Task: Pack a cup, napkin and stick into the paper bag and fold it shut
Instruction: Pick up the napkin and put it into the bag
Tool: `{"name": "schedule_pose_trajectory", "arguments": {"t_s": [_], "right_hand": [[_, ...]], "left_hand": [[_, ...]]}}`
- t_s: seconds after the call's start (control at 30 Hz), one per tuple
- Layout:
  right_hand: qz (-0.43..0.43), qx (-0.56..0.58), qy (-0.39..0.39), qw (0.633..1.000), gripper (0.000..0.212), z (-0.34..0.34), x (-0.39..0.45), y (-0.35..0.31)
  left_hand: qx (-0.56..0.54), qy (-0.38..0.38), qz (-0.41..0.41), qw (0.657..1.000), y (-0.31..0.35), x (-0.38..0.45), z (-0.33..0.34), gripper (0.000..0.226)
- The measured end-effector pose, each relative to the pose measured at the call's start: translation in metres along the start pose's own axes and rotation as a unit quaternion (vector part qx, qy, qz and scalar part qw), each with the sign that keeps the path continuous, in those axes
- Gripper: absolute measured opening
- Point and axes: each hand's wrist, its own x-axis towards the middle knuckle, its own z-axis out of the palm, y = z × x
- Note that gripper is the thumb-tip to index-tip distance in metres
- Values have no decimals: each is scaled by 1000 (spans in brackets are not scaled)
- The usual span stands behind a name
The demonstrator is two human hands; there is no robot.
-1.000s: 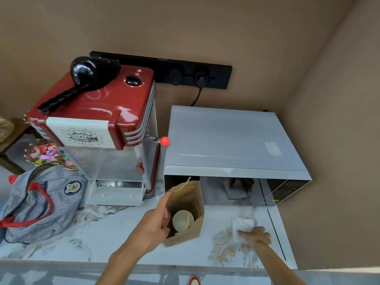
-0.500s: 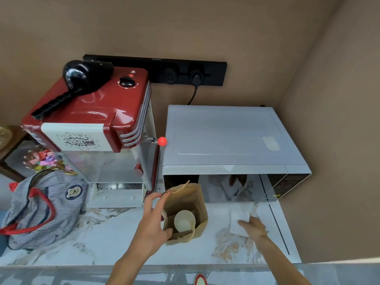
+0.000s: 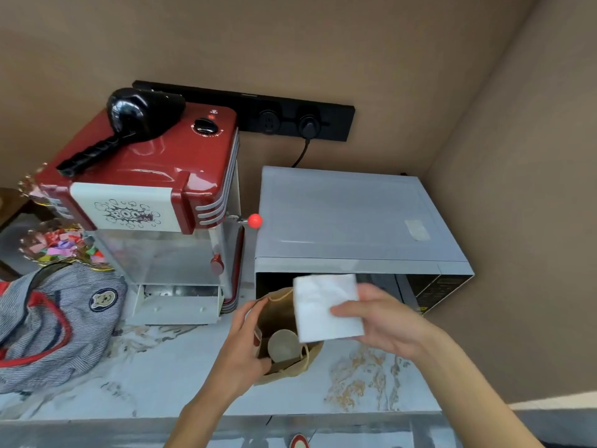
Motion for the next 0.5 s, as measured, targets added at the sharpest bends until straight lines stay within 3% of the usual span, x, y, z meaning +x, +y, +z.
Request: {"name": "schedule_pose_trajectory", "arguments": {"t_s": [0.1, 0.2, 0.27, 0.4, 0.47, 0.5], "right_hand": [[43, -250, 16, 967, 23, 39, 23, -4], [61, -519, 47, 851, 21, 64, 55, 10], [105, -574, 38, 811, 24, 72, 76, 26], [152, -542, 58, 824, 30, 80, 106, 42], [178, -563, 67, 805, 34, 99, 124, 67], [197, -569, 144, 785, 44, 109, 126, 78]], "left_hand": [[-27, -11, 10, 1000, -1, -1, -1, 102], [-30, -24, 7, 999, -3, -2, -1, 102], [-29, -26, 5, 999, -4, -2, -1, 102], [-14, -23, 7, 1000, -6, -3, 2, 101], [-10, -24, 3, 1000, -6, -4, 3, 104], [-12, -25, 2, 1000, -6, -4, 2, 105]]}}
